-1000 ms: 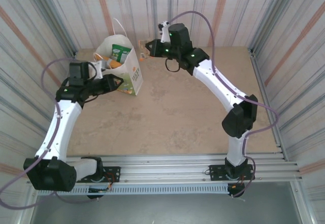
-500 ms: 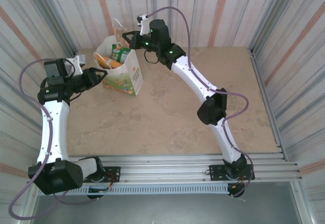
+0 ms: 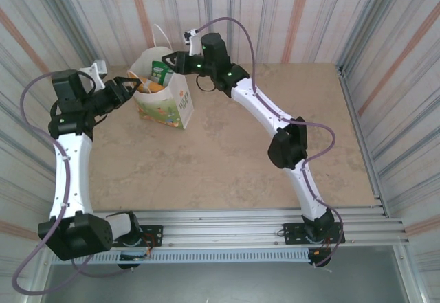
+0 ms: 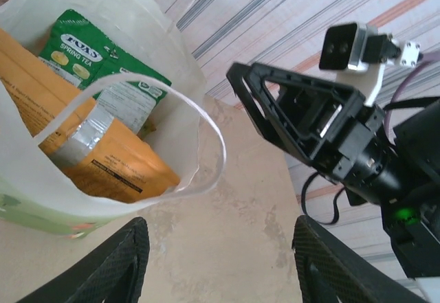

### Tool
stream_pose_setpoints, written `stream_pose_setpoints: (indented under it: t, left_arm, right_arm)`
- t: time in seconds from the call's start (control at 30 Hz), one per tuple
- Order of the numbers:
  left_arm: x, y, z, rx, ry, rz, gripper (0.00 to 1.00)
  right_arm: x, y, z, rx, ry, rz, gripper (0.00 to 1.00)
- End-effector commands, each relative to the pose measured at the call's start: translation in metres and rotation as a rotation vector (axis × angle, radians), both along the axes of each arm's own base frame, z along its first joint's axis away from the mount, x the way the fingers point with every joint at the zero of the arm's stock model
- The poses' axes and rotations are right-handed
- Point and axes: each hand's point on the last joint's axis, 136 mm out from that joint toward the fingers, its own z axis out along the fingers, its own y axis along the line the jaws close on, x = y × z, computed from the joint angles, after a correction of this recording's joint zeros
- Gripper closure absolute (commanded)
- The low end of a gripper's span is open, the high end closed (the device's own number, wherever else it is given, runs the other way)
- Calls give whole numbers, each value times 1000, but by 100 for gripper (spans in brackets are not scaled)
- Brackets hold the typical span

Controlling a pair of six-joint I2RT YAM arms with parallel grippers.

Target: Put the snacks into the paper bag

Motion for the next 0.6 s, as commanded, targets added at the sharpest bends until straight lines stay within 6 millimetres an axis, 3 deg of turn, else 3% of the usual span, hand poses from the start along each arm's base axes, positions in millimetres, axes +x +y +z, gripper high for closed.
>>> stream_pose_setpoints:
  t: [0.0, 0.33, 0.47, 0.57]
  left_arm:
    - [11, 2, 18, -45, -46, -7, 41]
    - [32, 2, 24, -84, -62, -7, 46]
    - [37, -2, 25, -88, -74, -19, 81]
    - [39, -7, 26, -84, -74, -33, 93]
  right_arm:
    - [-10, -24, 42, 20, -94, -20, 53]
    - [-13, -53, 42, 9, -101, -74, 53]
    - [-11, -59, 41, 7, -102, -89, 52]
    - [-9, -63, 41, 7, -98, -97, 51]
